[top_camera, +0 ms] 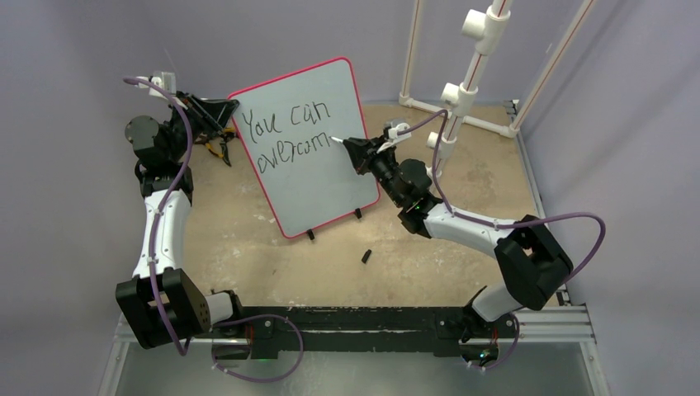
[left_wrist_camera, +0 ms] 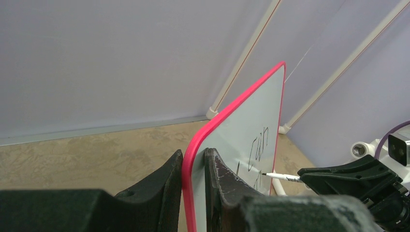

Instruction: Write a sentence on the whiteboard

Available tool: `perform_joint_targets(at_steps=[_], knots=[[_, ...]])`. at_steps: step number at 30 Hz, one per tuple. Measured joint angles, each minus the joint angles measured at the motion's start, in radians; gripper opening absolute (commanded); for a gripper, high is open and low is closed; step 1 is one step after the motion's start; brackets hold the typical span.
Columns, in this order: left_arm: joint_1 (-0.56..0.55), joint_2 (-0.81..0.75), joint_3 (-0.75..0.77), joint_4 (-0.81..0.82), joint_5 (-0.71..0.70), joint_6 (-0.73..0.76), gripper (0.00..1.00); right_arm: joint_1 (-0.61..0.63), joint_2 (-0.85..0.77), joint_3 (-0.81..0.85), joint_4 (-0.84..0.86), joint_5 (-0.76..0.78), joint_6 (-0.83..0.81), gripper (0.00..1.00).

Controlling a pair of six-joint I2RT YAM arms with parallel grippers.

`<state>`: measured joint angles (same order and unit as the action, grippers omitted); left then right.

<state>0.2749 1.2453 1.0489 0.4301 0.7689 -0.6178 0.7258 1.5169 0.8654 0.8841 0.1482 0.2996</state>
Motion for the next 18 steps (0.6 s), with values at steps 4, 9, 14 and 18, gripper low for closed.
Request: perform_joint_targets(at_steps=[4,9,14,18], knots=[[0.0,0.0,0.0,0.0,0.0,0.0,0.17,-0.002,-0.002,0.0,0.0,0.012,0.003,0.0],[0.0,0.0,0.0,0.0,0.0,0.0,0.17,-0.016,-0.007,0.0,0.001,0.022,0.003,0.0],[0.0,0.0,0.0,0.0,0.0,0.0,0.17,-0.02,-0.007,0.0,0.006,0.016,0.003,0.0],[0.0,0.0,0.0,0.0,0.0,0.0,0.17,-0.022,-0.005,0.007,0.007,0.006,0.003,0.0]])
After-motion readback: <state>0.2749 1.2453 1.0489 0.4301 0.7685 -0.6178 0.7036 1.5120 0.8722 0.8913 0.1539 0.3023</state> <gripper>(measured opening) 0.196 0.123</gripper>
